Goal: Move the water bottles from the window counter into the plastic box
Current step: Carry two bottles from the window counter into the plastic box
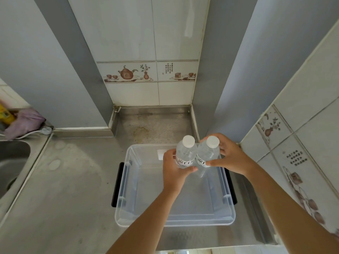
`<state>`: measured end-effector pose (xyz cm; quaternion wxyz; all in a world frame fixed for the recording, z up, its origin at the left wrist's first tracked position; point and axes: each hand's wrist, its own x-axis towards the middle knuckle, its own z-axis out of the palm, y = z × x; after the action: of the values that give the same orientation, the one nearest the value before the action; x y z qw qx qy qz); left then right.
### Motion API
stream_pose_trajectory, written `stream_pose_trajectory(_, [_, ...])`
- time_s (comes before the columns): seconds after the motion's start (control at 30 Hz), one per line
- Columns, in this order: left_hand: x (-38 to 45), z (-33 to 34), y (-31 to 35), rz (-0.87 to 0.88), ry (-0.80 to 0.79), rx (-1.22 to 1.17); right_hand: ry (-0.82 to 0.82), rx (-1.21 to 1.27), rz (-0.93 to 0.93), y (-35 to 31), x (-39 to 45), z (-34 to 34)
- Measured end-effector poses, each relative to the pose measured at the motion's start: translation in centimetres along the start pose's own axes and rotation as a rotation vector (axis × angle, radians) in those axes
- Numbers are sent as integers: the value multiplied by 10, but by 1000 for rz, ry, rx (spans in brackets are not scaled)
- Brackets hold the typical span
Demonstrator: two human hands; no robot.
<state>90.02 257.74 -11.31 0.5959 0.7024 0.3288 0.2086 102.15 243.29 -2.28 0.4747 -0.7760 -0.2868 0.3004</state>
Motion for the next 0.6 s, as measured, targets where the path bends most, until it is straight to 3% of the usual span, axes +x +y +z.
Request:
stream_pose_trajectory(0.4, [-4, -7, 11, 45, -44, 184, -10, -83, -40, -2, -8, 1])
stream_pose_trajectory(0.6, [-12, -30, 28, 84, -58, 187, 142, -147, -33, -13, -44, 5])
